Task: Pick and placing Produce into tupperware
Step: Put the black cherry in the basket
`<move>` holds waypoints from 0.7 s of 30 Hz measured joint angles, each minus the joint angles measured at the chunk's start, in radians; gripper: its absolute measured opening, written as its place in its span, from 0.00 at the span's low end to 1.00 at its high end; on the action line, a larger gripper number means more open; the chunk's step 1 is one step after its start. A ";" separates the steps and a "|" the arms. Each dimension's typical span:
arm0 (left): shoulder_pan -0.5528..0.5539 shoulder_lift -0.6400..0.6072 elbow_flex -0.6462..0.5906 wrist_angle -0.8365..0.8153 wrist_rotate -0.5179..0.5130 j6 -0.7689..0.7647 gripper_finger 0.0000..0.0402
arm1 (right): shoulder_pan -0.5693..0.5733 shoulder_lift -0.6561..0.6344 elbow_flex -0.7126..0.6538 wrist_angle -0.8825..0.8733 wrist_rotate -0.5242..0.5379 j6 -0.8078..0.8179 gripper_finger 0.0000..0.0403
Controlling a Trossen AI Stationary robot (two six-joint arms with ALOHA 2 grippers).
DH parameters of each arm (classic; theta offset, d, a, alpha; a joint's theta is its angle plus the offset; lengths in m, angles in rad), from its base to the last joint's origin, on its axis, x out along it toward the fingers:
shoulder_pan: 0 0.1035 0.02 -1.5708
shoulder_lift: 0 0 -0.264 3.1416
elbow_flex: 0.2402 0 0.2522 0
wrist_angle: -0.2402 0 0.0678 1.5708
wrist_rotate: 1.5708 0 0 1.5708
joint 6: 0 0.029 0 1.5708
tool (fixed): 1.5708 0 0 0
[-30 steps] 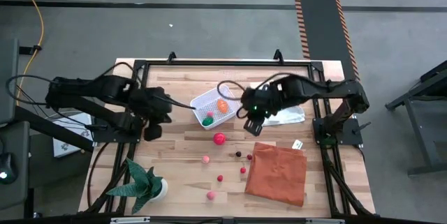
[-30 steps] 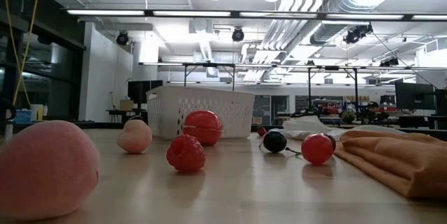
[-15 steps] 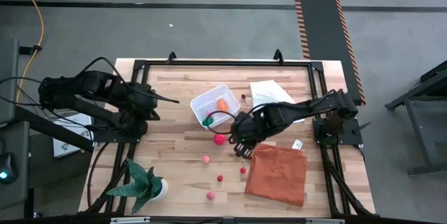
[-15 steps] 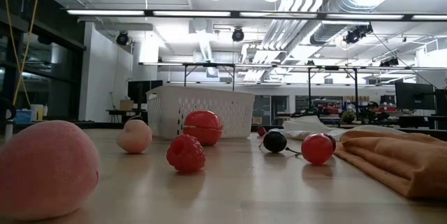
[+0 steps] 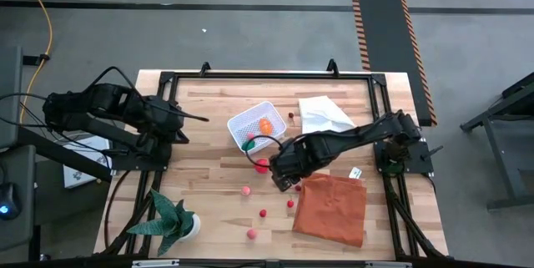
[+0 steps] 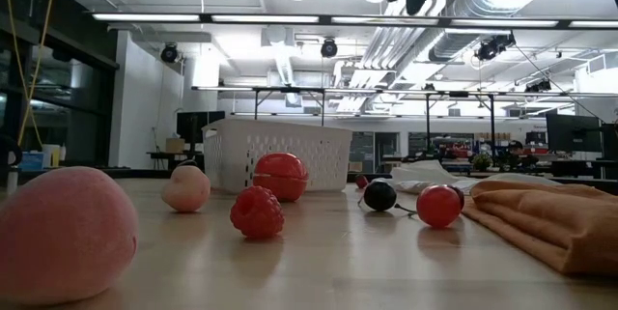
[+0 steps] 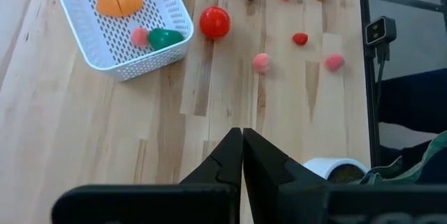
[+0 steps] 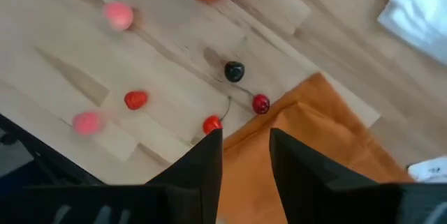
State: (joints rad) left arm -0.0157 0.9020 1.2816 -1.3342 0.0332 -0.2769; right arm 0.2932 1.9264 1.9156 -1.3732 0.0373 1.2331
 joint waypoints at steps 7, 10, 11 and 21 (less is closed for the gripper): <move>0.000 0.000 0.000 0.001 0.000 0.010 0.01 | 0.005 0.034 0.000 -0.045 -0.028 0.113 0.27; 0.000 0.000 0.000 0.001 0.000 0.010 0.01 | 0.004 0.058 0.000 -0.032 -0.027 0.090 0.27; 0.000 0.000 0.000 0.001 0.000 0.010 0.01 | 0.004 0.069 0.000 -0.018 -0.028 0.074 0.27; 0.000 0.000 0.000 0.001 0.000 0.010 0.01 | -0.012 0.150 0.000 0.043 -0.067 -0.004 0.27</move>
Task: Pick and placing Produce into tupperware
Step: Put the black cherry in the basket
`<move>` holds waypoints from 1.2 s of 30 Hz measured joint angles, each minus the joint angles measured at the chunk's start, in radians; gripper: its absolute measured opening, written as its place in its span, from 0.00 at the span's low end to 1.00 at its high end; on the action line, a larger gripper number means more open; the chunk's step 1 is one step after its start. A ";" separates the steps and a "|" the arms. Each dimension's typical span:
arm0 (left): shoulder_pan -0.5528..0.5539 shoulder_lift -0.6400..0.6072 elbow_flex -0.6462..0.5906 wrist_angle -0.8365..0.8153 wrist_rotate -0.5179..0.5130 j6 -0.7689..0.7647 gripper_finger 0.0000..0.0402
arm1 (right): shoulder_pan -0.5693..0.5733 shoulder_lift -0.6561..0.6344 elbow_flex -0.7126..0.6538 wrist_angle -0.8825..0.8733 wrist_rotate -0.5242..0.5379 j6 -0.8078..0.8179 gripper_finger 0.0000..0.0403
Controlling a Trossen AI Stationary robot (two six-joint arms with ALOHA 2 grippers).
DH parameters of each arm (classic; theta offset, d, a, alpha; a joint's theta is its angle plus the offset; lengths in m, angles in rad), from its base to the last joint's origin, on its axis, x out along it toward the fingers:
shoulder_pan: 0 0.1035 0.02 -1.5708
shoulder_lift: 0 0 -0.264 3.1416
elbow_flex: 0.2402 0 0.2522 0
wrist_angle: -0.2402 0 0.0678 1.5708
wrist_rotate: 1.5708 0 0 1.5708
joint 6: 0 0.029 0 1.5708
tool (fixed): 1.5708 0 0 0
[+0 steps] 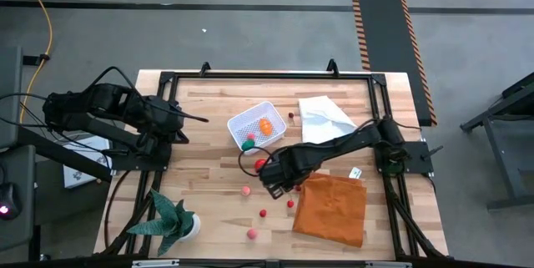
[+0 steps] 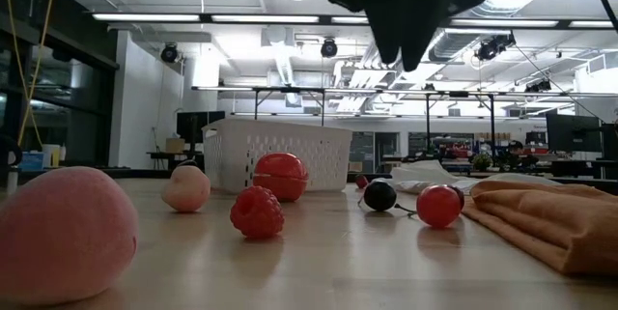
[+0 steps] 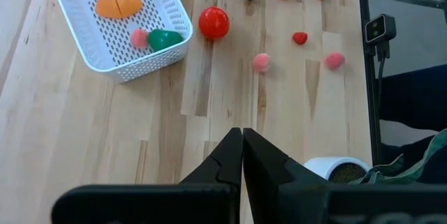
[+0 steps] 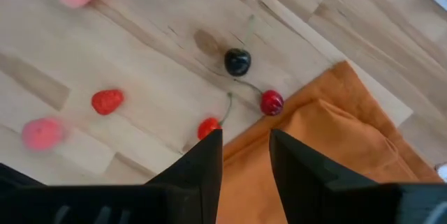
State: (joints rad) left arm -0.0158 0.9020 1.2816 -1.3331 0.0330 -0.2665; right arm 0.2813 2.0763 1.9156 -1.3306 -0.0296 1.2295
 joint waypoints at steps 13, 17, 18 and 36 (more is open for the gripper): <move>0.000 0.000 0.000 -0.001 0.000 0.000 0.01 | -0.052 0.008 0.000 -0.039 -0.005 -0.112 0.27; 0.000 0.000 0.000 -0.001 0.000 0.000 0.01 | -0.060 0.003 0.000 -0.054 -0.007 -0.136 0.27; 0.000 0.000 0.000 -0.001 0.000 0.000 0.01 | -0.063 -0.002 0.000 -0.059 -0.008 -0.141 0.27; 0.000 0.000 0.000 -0.003 0.004 0.008 0.01 | -0.098 -0.175 -0.193 0.083 -0.018 -0.124 0.27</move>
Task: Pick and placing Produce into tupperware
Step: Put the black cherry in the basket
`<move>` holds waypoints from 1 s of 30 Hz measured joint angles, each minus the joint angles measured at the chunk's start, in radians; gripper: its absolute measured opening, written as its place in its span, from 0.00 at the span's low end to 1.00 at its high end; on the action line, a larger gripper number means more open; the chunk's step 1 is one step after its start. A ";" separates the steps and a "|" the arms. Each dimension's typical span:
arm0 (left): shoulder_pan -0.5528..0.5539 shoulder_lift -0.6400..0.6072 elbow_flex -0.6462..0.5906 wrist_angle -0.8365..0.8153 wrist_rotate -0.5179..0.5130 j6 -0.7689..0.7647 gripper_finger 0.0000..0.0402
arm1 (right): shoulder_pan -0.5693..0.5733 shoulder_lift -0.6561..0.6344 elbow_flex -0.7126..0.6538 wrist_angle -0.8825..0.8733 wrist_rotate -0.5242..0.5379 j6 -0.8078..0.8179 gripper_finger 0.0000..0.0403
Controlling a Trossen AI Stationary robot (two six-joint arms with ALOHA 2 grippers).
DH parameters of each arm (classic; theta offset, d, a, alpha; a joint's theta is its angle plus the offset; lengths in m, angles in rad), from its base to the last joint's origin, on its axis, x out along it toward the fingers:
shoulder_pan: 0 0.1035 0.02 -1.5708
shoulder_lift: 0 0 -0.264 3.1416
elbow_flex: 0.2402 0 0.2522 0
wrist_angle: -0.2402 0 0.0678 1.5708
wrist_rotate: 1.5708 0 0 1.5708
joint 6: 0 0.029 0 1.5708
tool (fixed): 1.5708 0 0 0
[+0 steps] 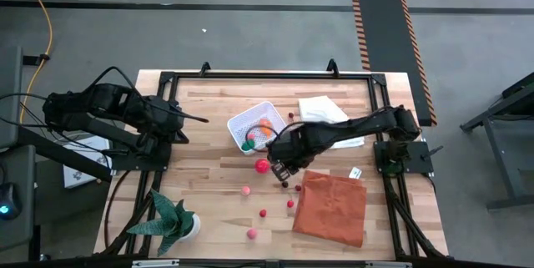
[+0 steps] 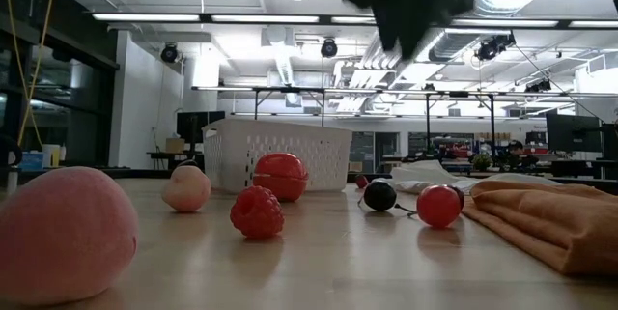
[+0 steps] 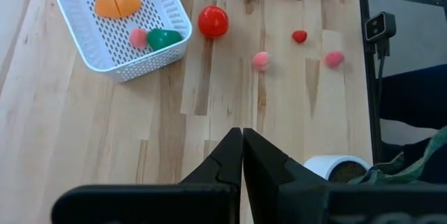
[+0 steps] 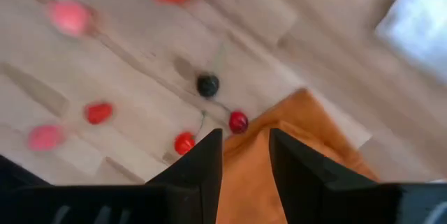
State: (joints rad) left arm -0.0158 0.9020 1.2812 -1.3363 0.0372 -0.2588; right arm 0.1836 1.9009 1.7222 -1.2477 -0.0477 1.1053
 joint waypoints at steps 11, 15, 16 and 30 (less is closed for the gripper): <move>0.000 0.000 0.000 0.002 0.004 -0.008 0.01 | 0.042 -0.119 -0.284 0.337 -0.016 0.227 0.27; 0.000 0.000 0.000 0.003 0.002 -0.008 0.01 | 0.040 -0.098 -0.285 0.341 -0.009 0.233 0.27; 0.000 0.000 0.000 0.003 -0.002 -0.007 0.01 | 0.039 -0.092 -0.286 0.339 -0.008 0.233 0.27; 0.000 0.002 0.000 0.004 -0.004 0.019 0.01 | 0.039 0.013 -0.285 0.449 -0.019 0.242 0.27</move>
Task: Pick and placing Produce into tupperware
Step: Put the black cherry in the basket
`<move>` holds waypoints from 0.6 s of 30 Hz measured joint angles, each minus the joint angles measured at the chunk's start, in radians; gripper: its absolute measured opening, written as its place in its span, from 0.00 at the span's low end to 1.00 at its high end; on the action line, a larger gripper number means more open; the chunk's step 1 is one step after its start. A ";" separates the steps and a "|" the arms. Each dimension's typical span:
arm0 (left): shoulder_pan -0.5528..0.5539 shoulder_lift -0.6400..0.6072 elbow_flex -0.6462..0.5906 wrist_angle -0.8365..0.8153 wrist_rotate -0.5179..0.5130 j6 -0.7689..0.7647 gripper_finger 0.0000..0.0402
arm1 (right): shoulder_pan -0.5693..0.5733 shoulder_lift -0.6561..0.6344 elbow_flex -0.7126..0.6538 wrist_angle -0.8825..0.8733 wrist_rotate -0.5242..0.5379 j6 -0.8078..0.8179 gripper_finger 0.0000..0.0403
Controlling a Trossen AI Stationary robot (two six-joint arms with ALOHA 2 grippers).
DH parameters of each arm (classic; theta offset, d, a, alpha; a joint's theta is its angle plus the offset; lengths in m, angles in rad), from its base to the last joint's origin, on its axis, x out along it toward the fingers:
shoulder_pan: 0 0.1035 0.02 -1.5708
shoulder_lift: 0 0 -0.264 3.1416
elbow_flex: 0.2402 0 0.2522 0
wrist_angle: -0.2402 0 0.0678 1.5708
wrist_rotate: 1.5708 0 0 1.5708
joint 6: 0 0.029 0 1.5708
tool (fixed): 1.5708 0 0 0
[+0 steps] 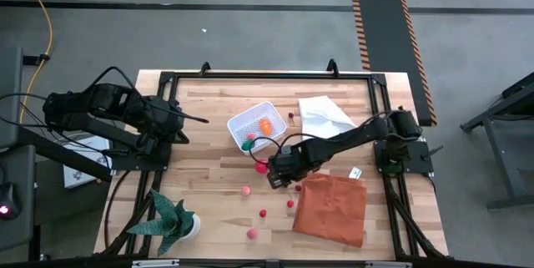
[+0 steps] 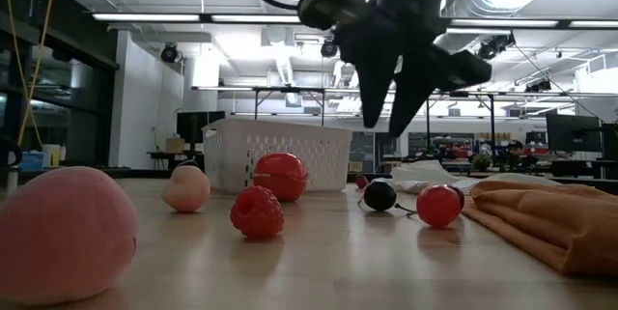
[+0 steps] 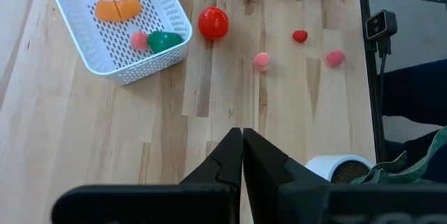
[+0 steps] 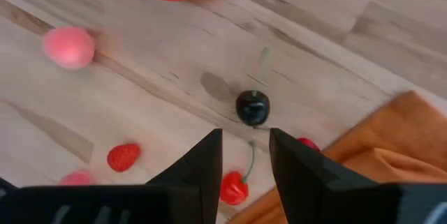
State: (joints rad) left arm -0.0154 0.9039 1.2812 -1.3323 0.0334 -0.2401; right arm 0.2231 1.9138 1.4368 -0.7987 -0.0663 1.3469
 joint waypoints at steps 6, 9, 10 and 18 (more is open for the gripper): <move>0.000 0.000 0.000 0.000 0.000 0.008 0.01 | 0.000 0.033 0.000 -0.006 -0.021 0.007 0.27; 0.000 0.000 0.000 0.000 0.000 0.011 0.01 | 0.000 0.041 0.000 -0.005 -0.022 0.008 0.27; 0.000 0.001 0.000 0.000 0.000 0.011 0.01 | 0.000 0.043 0.000 -0.001 -0.022 0.009 0.27; 0.000 0.002 0.000 0.000 0.000 0.011 0.01 | 0.000 0.071 0.000 0.024 -0.042 0.011 0.27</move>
State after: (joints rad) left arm -0.0154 0.9058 1.2812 -1.3319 0.0330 -0.2287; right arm 0.2230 1.9844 1.4372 -0.7751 -0.1085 1.3575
